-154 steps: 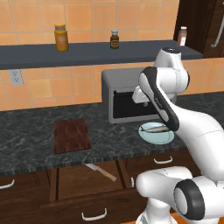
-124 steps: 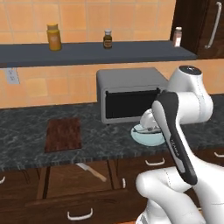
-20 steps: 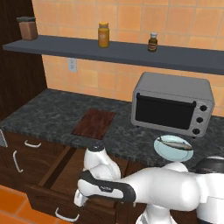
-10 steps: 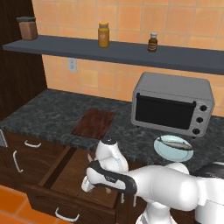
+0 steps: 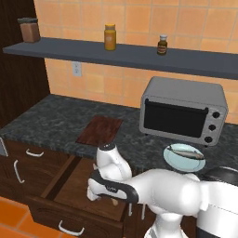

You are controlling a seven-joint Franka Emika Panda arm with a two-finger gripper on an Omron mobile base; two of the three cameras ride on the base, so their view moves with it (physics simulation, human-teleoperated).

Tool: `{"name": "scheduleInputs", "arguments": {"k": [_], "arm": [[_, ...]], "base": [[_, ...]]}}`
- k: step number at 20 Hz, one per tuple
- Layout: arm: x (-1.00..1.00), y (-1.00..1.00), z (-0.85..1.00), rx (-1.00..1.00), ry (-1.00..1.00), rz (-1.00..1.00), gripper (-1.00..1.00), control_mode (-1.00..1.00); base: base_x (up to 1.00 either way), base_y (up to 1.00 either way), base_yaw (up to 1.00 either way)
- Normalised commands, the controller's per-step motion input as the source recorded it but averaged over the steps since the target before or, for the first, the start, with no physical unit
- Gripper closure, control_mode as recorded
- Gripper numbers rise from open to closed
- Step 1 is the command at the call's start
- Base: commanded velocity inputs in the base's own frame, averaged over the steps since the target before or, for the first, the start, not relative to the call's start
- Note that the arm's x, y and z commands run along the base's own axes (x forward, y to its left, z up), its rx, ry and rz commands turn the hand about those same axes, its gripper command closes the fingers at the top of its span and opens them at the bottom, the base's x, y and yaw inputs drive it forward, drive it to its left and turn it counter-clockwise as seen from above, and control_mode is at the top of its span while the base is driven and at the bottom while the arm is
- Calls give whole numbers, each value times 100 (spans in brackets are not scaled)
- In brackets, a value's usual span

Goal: Pick up the knife from the drawer and place it on the cutting board. Then place the meat from the plate to the cutting board.

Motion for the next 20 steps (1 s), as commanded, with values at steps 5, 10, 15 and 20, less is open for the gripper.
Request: {"name": "scheduleInputs", "arguments": {"k": [5, 10, 15, 20], "arm": [[26, -32, -2, 0, 0, 0, -100, -100], [30, -27, -12, 0, 0, 0, -100, -100], [24, -4, -33, 0, -1, 0, -100, -100], [13, 0, -47, 0, -3, 0, -100, -100]], "base": [[0, 0, 0], [0, 0, 0], [0, 0, 0], [0, 0, 0]]}}
